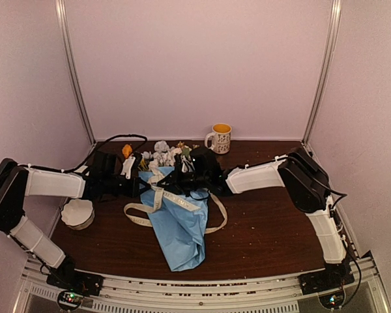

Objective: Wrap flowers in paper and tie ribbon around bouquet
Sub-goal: Cross the ribbon over the folded bouquet.

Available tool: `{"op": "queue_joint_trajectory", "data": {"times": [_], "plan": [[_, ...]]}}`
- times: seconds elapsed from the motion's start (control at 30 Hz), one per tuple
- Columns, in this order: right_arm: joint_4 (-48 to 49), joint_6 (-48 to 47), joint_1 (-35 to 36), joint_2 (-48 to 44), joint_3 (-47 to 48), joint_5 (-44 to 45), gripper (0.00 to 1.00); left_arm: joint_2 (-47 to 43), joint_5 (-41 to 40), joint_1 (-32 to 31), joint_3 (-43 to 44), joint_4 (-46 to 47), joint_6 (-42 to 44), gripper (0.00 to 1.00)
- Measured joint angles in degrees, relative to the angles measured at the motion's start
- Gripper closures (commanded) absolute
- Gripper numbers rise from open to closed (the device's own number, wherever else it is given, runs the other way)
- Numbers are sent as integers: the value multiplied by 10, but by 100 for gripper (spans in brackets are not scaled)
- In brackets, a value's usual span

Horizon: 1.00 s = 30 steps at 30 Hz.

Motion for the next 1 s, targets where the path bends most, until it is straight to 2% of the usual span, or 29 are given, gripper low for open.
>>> {"op": "queue_joint_trajectory", "data": {"times": [0.27,0.5,0.77,0.93,0.97,1.0], "plan": [[-18,-21,-4,-4,-1,4,100,-41,-146,0,-14,-97,-7,100],[-7,-37,-21,-53,-42,2,100,-102,-255,0,-43,-171,-26,100],[20,-52,-35,-83,-65,-15,100,-112,-304,0,-76,-243,-68,100],[52,-29,-36,-72,-79,-16,100,-200,-309,0,-112,-265,-120,100],[56,-26,-36,-65,-79,-16,100,-225,-311,0,-124,-271,-130,88],[57,-22,-36,-58,-77,-16,100,-251,-313,0,-134,-281,-139,70]]}}
